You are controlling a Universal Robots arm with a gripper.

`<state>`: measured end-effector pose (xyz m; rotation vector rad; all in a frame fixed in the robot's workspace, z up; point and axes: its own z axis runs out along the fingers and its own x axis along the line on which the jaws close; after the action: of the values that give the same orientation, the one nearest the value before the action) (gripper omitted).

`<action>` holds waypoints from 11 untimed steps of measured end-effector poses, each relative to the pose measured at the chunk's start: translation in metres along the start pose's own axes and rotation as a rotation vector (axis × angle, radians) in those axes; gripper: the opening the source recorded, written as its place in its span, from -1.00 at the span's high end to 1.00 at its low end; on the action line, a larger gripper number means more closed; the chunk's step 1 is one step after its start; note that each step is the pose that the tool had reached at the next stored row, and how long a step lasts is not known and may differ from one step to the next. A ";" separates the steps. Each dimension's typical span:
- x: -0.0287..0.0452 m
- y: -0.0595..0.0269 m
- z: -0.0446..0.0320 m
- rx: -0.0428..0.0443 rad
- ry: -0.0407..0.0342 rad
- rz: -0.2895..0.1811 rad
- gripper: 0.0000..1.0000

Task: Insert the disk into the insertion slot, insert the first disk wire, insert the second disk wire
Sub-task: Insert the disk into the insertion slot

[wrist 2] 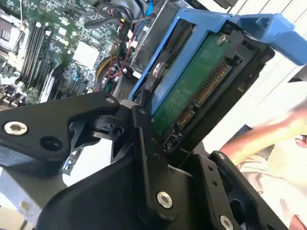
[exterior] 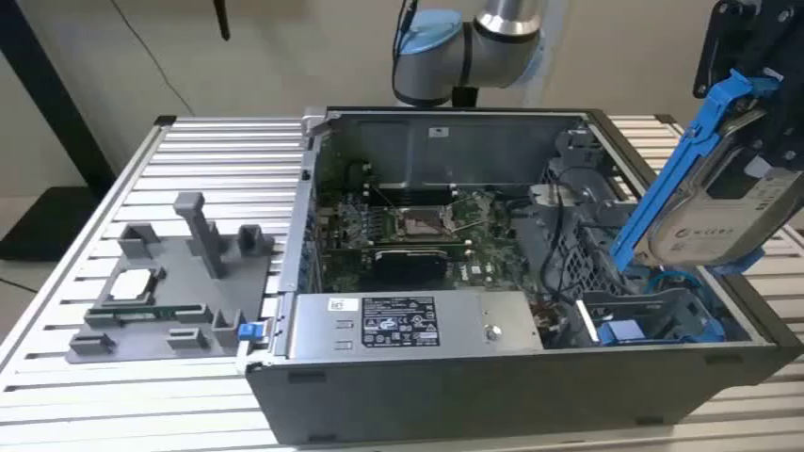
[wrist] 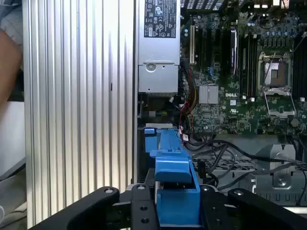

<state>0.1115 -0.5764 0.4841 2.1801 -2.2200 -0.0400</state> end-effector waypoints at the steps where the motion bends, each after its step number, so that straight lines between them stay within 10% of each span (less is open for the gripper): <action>1: 0.0000 0.0000 0.0000 0.0000 0.0000 0.000 1.00; 11: 0.0000 -0.0001 0.0017 0.0000 0.0000 0.000 1.00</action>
<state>0.1115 -0.5764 0.4824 2.1800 -2.2200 -0.0400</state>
